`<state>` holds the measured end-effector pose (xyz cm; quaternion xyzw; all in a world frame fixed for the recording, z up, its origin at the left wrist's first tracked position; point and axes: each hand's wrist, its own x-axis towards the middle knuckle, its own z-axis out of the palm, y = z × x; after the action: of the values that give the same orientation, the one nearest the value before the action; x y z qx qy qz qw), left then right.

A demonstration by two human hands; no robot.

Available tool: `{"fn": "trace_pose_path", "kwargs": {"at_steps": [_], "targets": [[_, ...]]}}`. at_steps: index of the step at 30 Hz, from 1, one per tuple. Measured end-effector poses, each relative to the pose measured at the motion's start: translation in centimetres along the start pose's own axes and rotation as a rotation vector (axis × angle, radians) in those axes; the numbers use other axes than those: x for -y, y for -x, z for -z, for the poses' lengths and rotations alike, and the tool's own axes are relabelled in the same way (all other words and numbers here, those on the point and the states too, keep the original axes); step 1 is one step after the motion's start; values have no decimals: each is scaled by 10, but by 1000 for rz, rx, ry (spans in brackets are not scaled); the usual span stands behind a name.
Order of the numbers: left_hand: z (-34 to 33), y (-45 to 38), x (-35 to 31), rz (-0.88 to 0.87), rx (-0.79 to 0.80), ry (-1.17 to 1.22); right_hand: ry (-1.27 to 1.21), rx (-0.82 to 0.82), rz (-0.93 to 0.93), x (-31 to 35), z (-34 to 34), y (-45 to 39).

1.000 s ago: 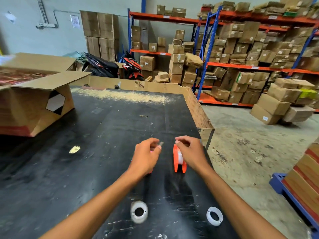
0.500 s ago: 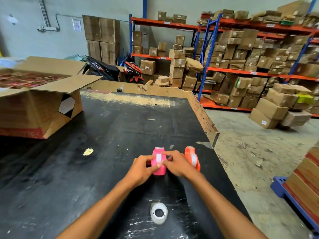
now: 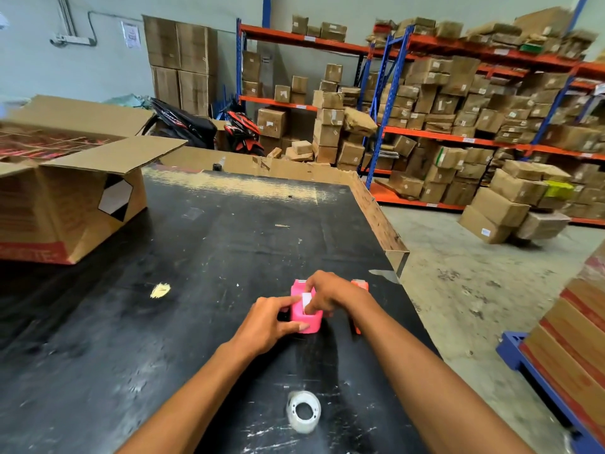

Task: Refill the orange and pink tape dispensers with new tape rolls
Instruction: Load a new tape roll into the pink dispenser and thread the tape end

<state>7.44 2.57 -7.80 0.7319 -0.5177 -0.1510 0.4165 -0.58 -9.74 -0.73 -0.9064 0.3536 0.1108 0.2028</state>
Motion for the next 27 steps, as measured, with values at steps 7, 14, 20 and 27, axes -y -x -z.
{"fn": "trace_pose_path", "kwargs": {"at_steps": [7, 14, 20, 27], "targets": [[3, -4, -3, -15, 59, -99, 29, -245, 84, -9, -15, 12], [2, -3, -4, 59, 106, -113, -268, -437, 203, -30, -5, 46], [2, 12, -45, 77, -238, 93, -318, -500, 282, -58, -8, 93], [-35, 58, -119, 227, -48, 566, -365, -528, 382, -65, -26, 142]]}}
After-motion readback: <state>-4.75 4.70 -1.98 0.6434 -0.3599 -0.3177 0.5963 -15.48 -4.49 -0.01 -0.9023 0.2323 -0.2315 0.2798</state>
